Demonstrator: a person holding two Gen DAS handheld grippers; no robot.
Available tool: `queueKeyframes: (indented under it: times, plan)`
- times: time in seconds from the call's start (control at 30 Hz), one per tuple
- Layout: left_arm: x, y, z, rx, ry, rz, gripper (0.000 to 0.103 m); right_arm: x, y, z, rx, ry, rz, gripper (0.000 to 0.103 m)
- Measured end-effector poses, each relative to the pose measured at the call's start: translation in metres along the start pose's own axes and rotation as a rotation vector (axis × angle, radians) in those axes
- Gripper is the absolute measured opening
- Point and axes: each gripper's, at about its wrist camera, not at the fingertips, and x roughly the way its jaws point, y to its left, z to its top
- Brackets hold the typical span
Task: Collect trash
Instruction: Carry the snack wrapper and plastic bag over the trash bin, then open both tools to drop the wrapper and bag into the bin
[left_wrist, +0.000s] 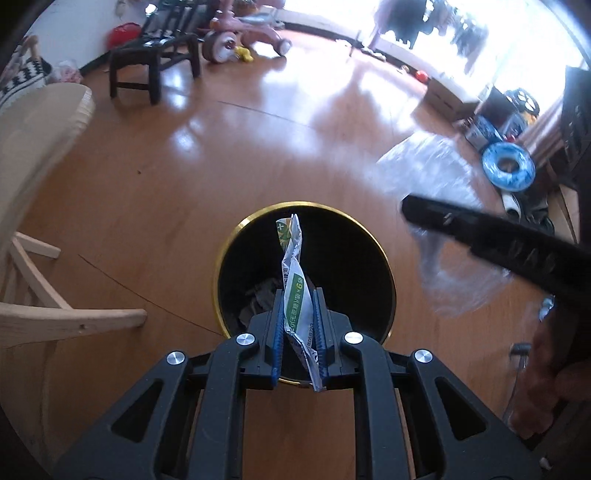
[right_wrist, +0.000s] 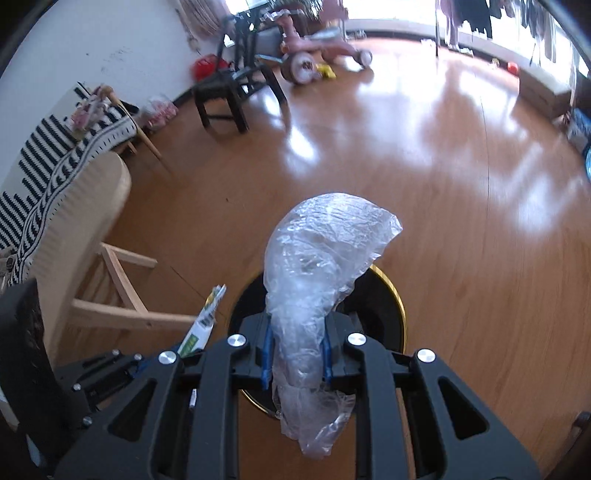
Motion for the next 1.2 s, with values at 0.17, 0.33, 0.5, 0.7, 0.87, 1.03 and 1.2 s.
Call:
queueKeyframes:
  times: [0.17,0.33,0.5,0.7,0.87,1.03,1.2]
  plan:
    - [0.006,-0.004,-0.004,0.025,0.006,-0.019,0.014,0.012,-0.006,-0.011,0.028,0.032,-0.009,0.02]
    - [0.011,-0.003,-0.002,-0.001,0.009,-0.022,0.014,0.026,-0.005,-0.008,0.052,0.052,0.001,0.02]
    - [0.017,-0.002,0.004,-0.027,0.019,-0.025,0.014,0.034,-0.004,-0.006,0.064,0.07,0.008,0.02]
    - [0.02,-0.003,0.004,-0.015,0.031,-0.024,0.014,0.035,-0.003,-0.005,0.065,0.08,0.009,0.02]
    - [0.021,-0.007,0.005,-0.008,0.039,-0.026,0.014,0.033,-0.001,-0.003,0.064,0.075,0.005,0.02]
    - [0.022,-0.008,0.003,-0.011,0.043,-0.019,0.014,0.03,-0.003,0.0,0.088,0.073,0.005,0.037]
    - [0.025,-0.008,0.003,-0.008,0.06,-0.011,0.03,0.025,-0.004,0.004,0.092,0.053,0.0,0.063]
